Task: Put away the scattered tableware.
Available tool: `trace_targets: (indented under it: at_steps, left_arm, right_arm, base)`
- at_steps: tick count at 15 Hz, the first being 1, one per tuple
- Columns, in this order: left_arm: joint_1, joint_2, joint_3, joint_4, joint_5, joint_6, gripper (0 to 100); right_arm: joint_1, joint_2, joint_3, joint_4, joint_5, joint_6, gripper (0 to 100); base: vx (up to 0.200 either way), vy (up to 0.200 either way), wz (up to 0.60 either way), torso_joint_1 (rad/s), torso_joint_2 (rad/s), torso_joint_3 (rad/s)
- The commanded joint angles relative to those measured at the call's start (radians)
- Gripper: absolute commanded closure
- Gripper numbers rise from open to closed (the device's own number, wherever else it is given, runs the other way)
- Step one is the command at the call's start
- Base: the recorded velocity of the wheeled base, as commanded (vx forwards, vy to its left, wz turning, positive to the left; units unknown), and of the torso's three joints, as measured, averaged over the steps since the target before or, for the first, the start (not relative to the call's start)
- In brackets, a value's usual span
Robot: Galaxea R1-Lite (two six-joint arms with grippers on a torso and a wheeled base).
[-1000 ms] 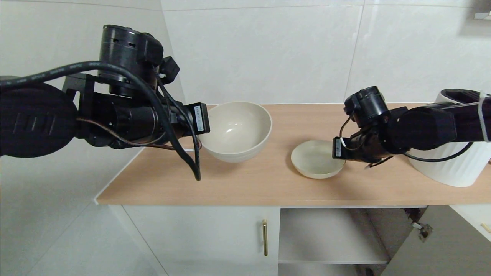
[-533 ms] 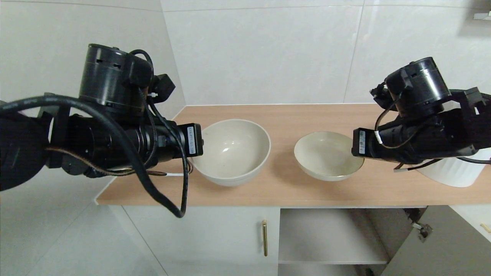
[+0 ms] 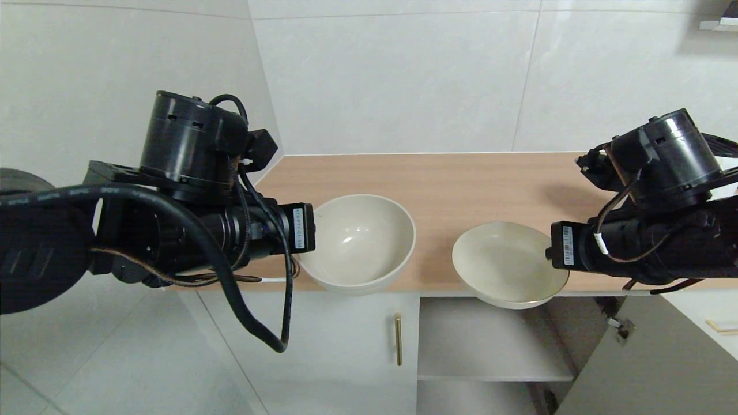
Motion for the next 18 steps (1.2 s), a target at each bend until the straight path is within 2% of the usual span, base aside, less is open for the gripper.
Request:
trace_targets:
  at_steps: [1, 4, 18]
  left_arm:
    - [0.001, 0.005, 0.0, 0.001, 0.001, -0.001, 100]
    - [0.0, 0.008, 0.002, 0.001, 0.001, 0.001, 100]
    - [-0.005, 0.034, 0.005, 0.001, 0.001, -0.001, 100]
  right_arm:
    - [-0.001, -0.039, 0.019, 0.001, -0.015, -0.001, 100]
    - [-0.001, -0.065, 0.042, 0.001, -0.017, -0.009, 100]
    - [-0.001, -0.061, 0.054, -0.006, -0.038, -0.011, 100]
  base:
    - [-0.2, 0.0, 0.0, -0.007, -0.01, 0.002]
    - [-0.2, 0.0, 0.0, 0.001, 0.0, 0.005]
    - [0.0, 0.0, 0.0, -0.005, 0.01, 0.009]
